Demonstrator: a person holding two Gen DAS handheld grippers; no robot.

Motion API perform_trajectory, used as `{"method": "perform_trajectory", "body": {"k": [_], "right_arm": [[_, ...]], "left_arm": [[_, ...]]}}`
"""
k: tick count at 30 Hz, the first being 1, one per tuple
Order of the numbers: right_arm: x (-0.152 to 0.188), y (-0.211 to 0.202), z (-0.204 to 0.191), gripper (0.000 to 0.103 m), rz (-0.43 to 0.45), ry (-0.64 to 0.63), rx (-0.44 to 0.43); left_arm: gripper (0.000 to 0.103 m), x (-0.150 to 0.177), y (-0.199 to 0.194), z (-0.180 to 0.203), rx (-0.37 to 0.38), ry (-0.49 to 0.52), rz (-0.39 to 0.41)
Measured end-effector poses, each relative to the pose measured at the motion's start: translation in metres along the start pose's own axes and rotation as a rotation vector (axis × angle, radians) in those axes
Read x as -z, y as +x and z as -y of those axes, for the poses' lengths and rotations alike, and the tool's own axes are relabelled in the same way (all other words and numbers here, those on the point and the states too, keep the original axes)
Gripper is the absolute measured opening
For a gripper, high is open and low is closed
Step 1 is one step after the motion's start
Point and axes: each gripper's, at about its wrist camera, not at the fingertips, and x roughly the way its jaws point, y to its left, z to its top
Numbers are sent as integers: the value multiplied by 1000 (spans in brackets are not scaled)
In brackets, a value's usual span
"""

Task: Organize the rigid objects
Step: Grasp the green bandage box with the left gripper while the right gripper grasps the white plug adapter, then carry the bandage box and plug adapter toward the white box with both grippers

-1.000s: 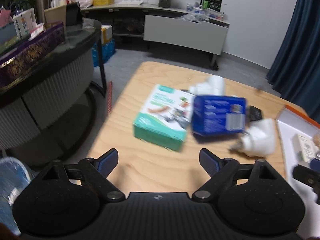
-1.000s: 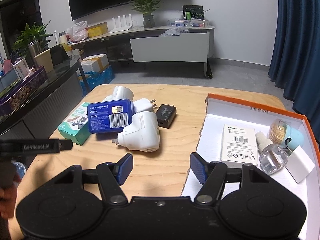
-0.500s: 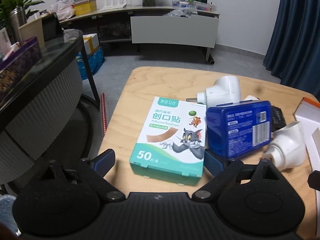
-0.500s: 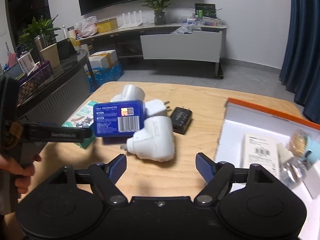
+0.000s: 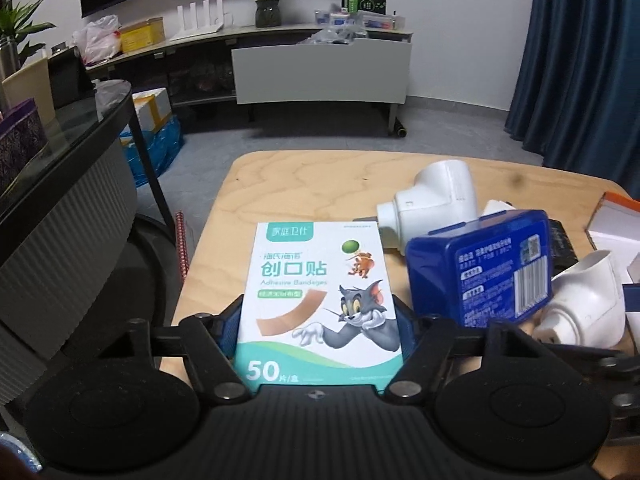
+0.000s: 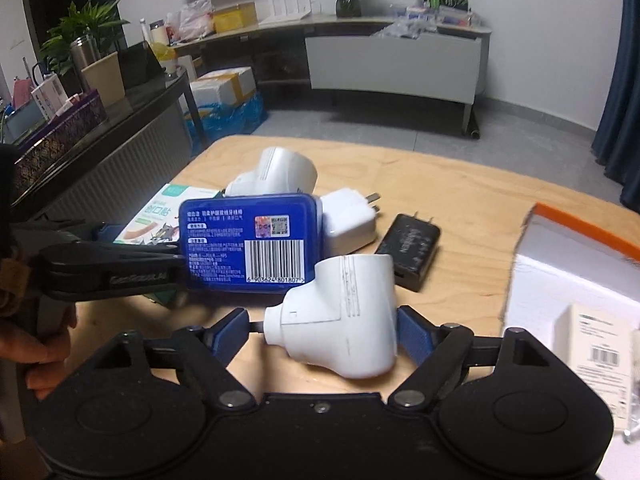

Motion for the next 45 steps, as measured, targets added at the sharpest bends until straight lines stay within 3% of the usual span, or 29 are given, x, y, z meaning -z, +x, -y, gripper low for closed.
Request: {"method": "perform_trajectory", "body": {"k": [9,21,34,45], "right_arm": [[12,-14,4,98,48,46,-9],[27,-76,-3,98,118,66,-4],[60,-142,0,98,172,86,51],[79,-169,9,98,192,116,96]], "left_arm": [[71,5,-23,3,-19,-22,-2],[71,15,-80,18,-23,-59,17],[71,32,-126,48,15,-56,44],[71,41,-140,67,59,-30,49]]}}
